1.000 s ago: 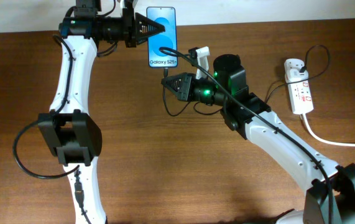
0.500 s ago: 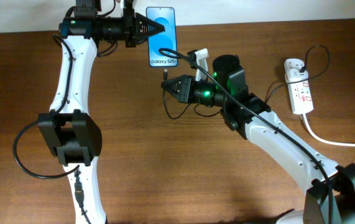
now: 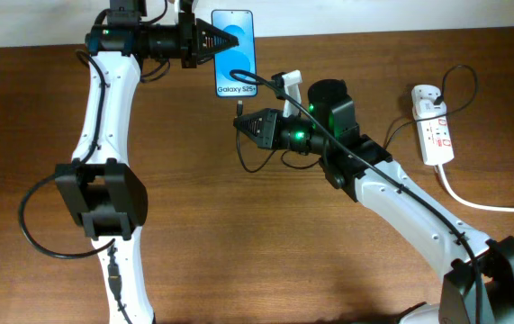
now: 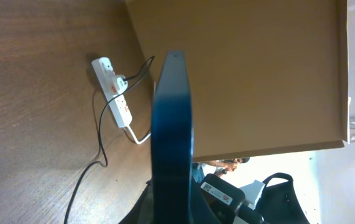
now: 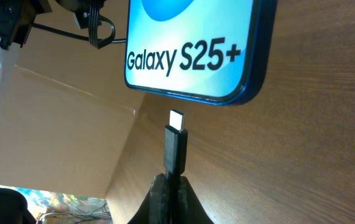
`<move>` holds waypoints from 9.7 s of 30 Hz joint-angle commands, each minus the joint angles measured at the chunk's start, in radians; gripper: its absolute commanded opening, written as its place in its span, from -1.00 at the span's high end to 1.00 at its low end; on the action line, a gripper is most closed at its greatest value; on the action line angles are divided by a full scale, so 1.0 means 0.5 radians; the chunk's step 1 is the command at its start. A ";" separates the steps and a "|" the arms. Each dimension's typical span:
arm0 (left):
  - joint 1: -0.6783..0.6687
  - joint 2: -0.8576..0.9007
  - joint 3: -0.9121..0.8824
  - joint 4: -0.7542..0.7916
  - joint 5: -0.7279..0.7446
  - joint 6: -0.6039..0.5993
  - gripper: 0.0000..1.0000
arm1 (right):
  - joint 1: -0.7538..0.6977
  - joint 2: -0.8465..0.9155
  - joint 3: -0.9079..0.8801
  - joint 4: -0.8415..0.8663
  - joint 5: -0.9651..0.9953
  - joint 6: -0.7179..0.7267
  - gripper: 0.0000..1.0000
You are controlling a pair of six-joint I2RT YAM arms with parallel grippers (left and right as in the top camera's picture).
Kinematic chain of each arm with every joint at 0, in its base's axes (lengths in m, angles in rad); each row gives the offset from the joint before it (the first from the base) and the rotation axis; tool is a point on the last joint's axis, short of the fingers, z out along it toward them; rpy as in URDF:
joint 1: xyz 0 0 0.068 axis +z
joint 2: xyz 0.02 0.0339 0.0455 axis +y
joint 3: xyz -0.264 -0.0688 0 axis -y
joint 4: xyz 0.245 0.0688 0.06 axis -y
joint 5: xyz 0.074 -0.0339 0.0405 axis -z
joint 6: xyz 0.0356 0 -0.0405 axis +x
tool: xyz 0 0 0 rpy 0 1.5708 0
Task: Plug charger to phone and switch on socket
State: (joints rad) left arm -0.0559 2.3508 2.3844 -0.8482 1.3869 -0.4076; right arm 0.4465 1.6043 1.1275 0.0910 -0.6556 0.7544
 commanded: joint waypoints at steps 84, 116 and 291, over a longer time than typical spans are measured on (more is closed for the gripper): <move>-0.241 0.150 -0.975 -0.003 -1.552 0.278 -0.09 | -0.170 0.008 0.019 -1.083 0.446 -0.416 -0.22; -0.013 0.085 1.511 -1.555 -2.469 0.565 -0.22 | -0.644 -0.954 0.038 -1.656 0.618 -0.769 -0.40; 0.000 0.077 1.489 -1.578 -2.477 0.565 -0.99 | -1.899 0.976 0.752 -1.164 1.162 -1.074 -0.97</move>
State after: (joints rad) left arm -0.0601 2.4104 3.1264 -1.6379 0.1558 -0.1307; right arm -0.5102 2.0808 1.5009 -0.5007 -0.0902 0.2134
